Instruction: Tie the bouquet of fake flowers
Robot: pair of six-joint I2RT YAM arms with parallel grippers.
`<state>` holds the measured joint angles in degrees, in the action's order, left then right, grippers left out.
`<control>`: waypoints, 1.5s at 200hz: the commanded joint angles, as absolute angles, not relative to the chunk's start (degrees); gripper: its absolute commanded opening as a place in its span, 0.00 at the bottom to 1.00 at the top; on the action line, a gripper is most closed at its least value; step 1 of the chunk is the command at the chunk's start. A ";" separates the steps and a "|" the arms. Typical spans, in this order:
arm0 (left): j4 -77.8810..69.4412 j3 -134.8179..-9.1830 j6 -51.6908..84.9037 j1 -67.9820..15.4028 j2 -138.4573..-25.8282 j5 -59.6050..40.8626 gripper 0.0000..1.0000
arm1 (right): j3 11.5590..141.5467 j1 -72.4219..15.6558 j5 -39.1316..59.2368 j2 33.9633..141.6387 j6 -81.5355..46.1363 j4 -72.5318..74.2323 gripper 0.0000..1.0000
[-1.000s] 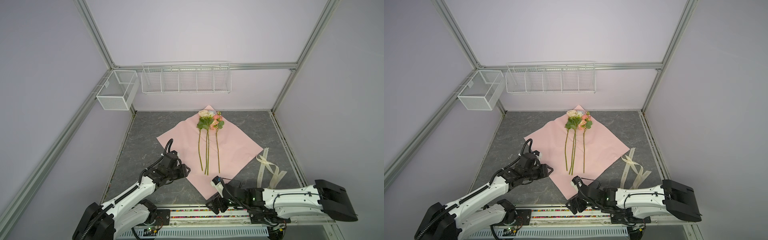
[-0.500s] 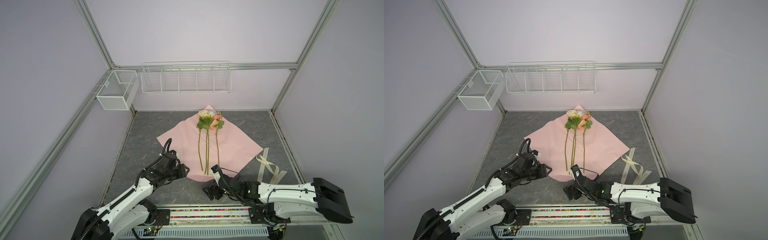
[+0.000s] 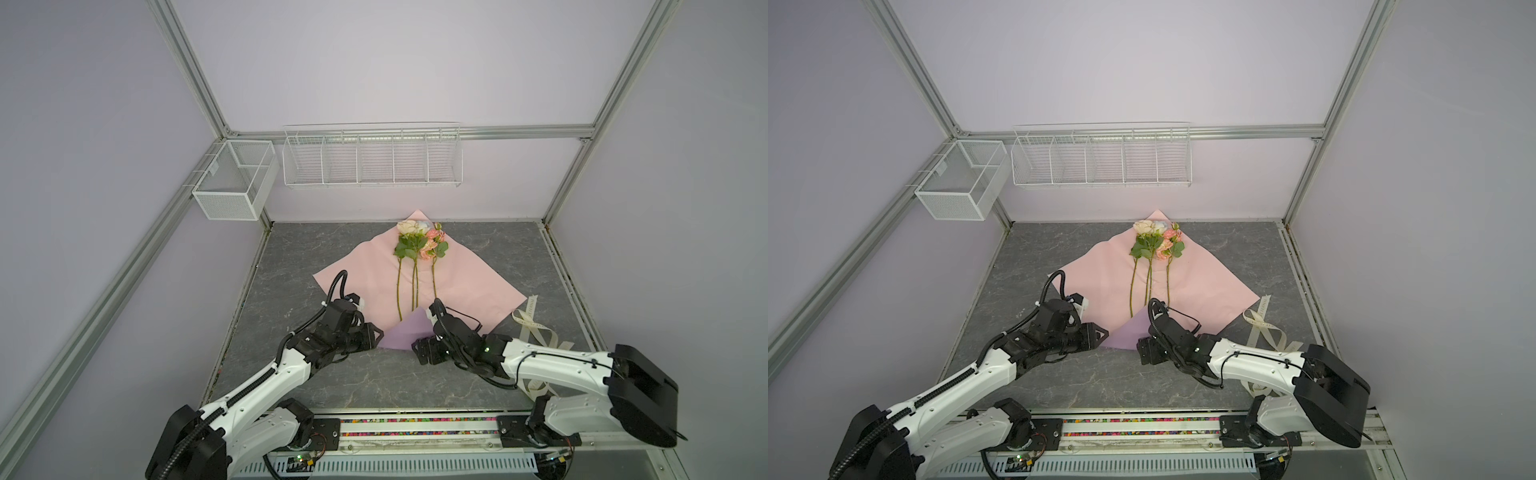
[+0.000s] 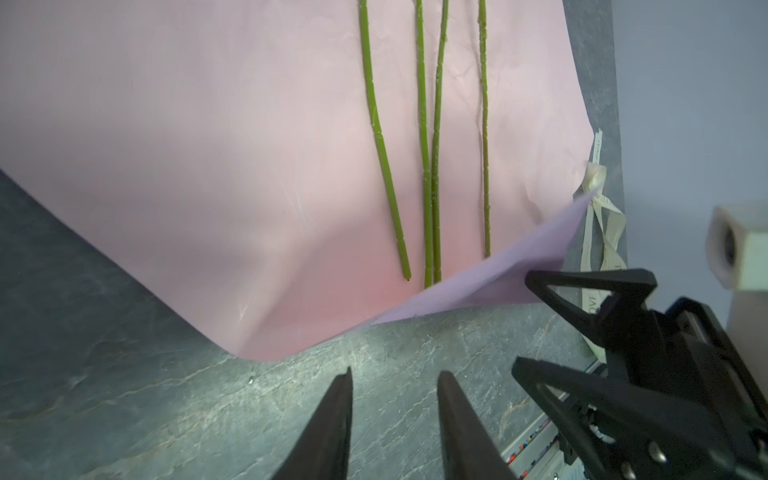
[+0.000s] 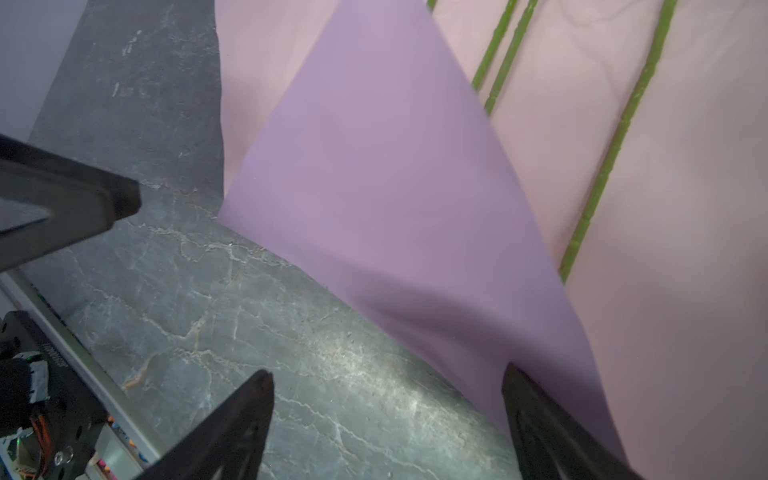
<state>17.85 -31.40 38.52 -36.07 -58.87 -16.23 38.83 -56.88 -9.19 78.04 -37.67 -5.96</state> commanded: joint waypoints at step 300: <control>16.31 -35.68 42.71 -41.61 -84.06 -4.77 0.17 | 46.93 -49.26 -6.07 85.97 -39.87 -29.42 0.35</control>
